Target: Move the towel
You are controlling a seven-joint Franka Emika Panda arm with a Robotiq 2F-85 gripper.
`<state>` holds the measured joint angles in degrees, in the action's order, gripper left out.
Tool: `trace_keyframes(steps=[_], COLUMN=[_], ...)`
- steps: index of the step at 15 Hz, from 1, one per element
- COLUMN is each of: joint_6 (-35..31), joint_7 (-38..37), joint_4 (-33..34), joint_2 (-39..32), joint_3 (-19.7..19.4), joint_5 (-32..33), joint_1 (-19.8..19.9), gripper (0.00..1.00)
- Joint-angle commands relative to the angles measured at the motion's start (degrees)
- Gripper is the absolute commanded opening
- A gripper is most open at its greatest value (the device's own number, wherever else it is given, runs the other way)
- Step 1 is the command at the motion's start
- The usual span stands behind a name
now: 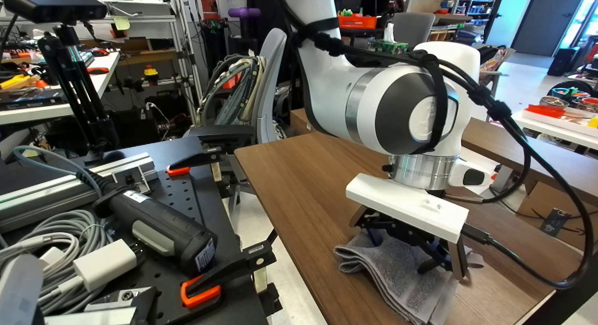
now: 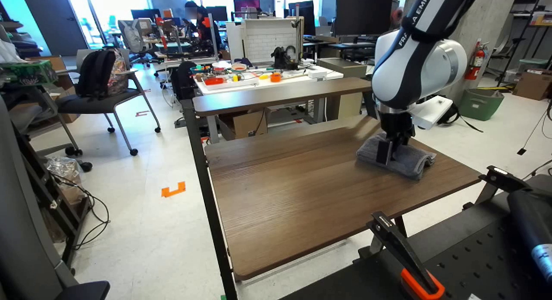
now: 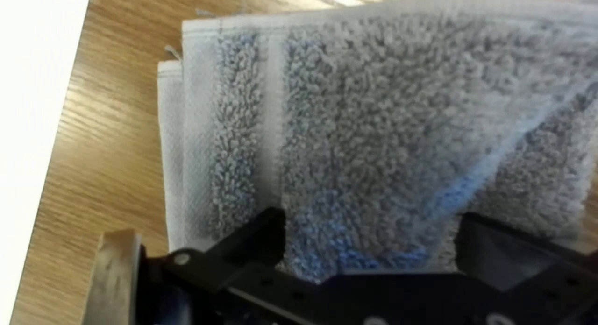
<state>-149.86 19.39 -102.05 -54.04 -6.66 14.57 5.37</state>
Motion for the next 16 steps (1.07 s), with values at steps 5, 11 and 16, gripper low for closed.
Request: trace_keyframes(steps=[5, 11, 16], joint_6=[-1.1, -0.6, -0.5], joint_7=[-1.2, -4.3, -4.5], joint_4=[-12.6, -15.2, -15.8], joint_2=[11.2, 14.4, 14.6], joint_3=[-0.7, -1.5, -1.4], joint_5=[2.3, 5.2, 5.3], joint_1=[-1.3, -2.9, -2.9], gripper=[1.0, 1.0, 1.0])
